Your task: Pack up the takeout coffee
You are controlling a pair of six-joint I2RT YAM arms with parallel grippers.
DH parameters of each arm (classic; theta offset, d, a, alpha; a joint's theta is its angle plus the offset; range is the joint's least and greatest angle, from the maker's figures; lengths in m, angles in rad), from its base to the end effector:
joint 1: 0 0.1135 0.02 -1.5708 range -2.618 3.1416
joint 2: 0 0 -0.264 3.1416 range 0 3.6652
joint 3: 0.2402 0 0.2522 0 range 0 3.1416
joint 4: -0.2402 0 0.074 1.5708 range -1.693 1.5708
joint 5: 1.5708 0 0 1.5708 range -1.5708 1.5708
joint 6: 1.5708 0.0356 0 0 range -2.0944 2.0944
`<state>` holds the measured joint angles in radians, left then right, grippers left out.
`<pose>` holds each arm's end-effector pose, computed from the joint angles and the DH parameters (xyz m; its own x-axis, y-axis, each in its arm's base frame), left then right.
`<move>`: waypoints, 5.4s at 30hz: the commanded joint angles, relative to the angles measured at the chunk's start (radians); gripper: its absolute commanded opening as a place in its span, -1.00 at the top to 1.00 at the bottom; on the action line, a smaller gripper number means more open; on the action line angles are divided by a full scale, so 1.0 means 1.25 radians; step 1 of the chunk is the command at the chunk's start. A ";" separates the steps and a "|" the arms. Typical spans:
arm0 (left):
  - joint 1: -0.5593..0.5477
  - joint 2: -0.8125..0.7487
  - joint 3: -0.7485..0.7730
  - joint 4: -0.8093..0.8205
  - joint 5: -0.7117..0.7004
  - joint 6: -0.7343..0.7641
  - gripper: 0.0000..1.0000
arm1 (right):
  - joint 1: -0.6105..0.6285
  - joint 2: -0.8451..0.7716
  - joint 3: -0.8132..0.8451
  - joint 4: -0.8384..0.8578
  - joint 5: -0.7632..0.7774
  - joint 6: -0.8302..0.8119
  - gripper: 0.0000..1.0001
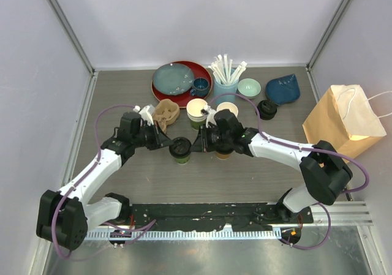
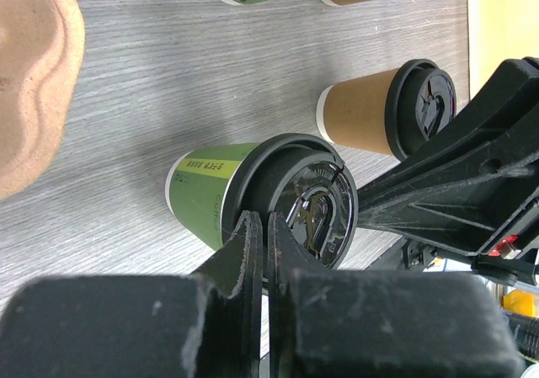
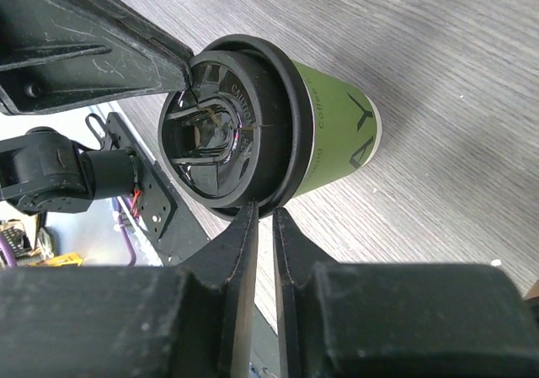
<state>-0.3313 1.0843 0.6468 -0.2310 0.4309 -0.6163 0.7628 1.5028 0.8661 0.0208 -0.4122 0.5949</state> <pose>0.2101 -0.0880 0.2315 -0.8283 -0.2705 -0.4907 0.1553 0.7306 -0.6649 0.2227 0.2326 0.2179 -0.8331 -0.0860 -0.5463 -0.4861 0.5851 0.6491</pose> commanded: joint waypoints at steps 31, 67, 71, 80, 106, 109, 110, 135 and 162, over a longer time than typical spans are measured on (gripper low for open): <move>0.037 -0.011 0.123 0.089 0.129 0.240 0.30 | -0.001 -0.117 0.168 -0.275 0.180 -0.167 0.19; -0.427 0.349 0.339 -0.036 0.070 1.172 0.42 | -0.414 -0.275 -0.109 -0.261 -0.042 -0.163 0.37; -0.428 0.367 0.332 -0.030 0.069 1.186 0.43 | -0.414 -0.268 -0.125 -0.245 -0.049 -0.159 0.37; -0.428 0.381 0.307 0.001 0.065 1.204 0.43 | -0.413 -0.240 -0.139 -0.228 -0.058 -0.164 0.41; -0.432 0.433 0.216 0.068 0.075 1.190 0.48 | -0.413 -0.195 -0.303 -0.136 -0.080 -0.091 0.78; -0.432 0.437 0.205 0.056 0.079 1.184 0.50 | -0.414 -0.190 -0.311 -0.128 -0.073 -0.087 0.86; -0.432 0.436 0.201 0.047 0.082 1.185 0.52 | -0.414 -0.192 -0.314 -0.130 -0.070 -0.089 0.88; -0.433 0.286 0.189 0.058 0.156 1.143 0.46 | -0.414 -0.294 -0.175 -0.218 -0.087 -0.131 0.56; -0.427 0.317 0.158 0.140 0.078 1.221 0.40 | -0.392 -0.111 0.037 -0.209 -0.113 -0.262 0.15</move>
<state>-0.8684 1.4559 0.8726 -0.1310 0.5682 0.8803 0.2474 1.3663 0.8978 -0.2920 -0.5240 0.2848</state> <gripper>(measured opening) 0.304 0.434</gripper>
